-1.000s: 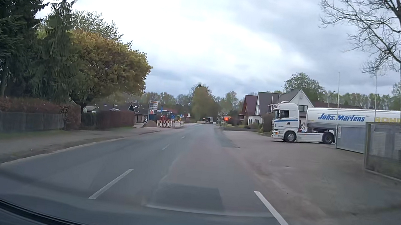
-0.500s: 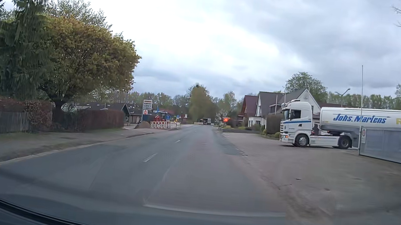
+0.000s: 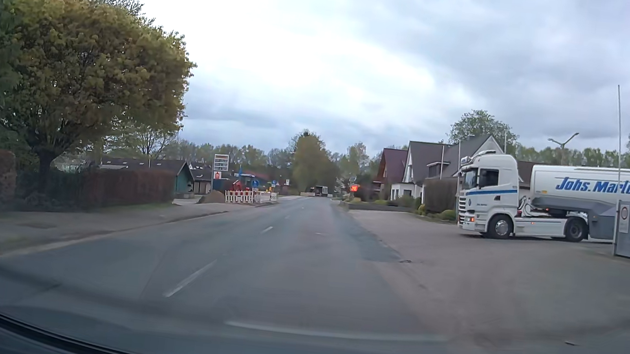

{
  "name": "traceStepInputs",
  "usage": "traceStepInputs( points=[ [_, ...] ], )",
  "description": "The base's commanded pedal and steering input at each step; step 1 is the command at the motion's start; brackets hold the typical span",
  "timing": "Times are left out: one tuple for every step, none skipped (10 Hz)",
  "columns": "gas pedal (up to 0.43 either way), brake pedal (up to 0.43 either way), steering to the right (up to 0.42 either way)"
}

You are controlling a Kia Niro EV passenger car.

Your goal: Follow the waypoints while adhering to traffic rules and regulations

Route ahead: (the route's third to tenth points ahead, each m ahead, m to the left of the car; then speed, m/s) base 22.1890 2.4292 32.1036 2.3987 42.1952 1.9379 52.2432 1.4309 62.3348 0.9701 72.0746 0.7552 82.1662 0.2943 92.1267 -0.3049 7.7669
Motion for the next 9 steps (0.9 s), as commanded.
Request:
traceStepInputs(
  points=[
    [0.039, 0.000, 0.005],
    [0.039, 0.000, 0.006],
    [0.039, 0.000, 0.006],
    [0.039, 0.000, 0.006],
    [0.039, 0.000, 0.006],
    [0.039, 0.000, 0.006],
    [0.039, 0.000, 0.005],
    [0.039, 0.000, 0.006],
    [0.039, 0.000, 0.006]
  ],
)
